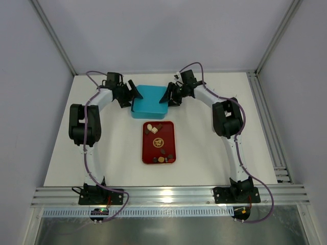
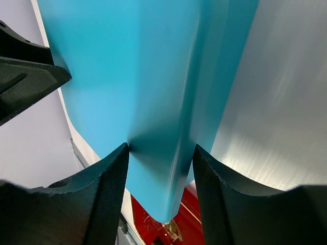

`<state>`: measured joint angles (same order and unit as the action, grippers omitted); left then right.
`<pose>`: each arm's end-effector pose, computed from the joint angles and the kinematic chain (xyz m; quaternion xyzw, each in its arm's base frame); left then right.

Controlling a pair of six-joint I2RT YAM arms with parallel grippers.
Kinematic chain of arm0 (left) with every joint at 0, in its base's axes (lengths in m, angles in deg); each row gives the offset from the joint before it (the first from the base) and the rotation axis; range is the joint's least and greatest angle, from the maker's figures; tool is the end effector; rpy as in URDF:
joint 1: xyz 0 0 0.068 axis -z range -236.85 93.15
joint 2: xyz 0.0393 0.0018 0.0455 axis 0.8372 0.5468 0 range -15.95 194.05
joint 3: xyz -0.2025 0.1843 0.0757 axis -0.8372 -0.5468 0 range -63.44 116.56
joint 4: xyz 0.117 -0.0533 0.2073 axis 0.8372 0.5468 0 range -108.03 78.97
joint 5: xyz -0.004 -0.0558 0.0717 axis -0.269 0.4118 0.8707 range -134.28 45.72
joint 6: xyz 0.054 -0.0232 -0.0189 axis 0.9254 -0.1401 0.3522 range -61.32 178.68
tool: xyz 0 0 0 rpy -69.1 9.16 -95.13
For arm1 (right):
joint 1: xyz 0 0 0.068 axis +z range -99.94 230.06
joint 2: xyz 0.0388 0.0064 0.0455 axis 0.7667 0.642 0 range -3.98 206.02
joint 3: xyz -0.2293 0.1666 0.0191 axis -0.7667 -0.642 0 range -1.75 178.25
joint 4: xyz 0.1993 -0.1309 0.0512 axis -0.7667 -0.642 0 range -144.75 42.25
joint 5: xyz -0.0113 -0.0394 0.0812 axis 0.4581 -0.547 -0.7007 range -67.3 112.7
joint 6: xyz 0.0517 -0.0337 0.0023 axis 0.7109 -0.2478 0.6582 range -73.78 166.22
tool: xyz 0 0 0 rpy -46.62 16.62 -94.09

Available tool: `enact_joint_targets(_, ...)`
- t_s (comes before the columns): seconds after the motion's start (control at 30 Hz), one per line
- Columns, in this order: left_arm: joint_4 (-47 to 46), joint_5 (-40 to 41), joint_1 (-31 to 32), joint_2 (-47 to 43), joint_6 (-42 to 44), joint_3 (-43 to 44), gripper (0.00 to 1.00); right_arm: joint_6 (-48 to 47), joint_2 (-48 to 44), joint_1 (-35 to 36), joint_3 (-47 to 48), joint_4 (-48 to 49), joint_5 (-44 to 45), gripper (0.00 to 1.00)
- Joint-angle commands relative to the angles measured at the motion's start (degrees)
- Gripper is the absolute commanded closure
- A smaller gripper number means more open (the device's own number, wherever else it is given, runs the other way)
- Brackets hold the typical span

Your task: Pack the chocolate

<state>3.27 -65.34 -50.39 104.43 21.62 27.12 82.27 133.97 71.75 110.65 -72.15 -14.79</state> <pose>0.4544 -0.0682 0.1994 -0.1860 0.9103 -0.2814 0.2400 0.4783 0.2206 0.1698 0.0020 0.8965 0.4210 0.1381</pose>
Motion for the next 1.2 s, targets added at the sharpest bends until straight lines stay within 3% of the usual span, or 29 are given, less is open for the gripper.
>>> enact_joint_targets(0.0, -2.84, -3.29, 1.54, -2.87, -0.91, -1.00, 0.18, -1.42, -4.09, 1.33, 1.33, -2.14, 3.30, 0.45)
enact_joint_targets(0.47, -3.46, -3.29, 2.33, -4.54, -1.70, -2.32, 0.18, -1.86, -6.90, 1.51, 1.86, -3.28, 5.41, 0.34)
enact_joint_targets(1.17, -3.72, -3.37, 2.68, -5.15, -1.79, -3.03, 0.17, -1.95, -9.81, 1.60, 0.28, -2.32, 6.30, 0.30)
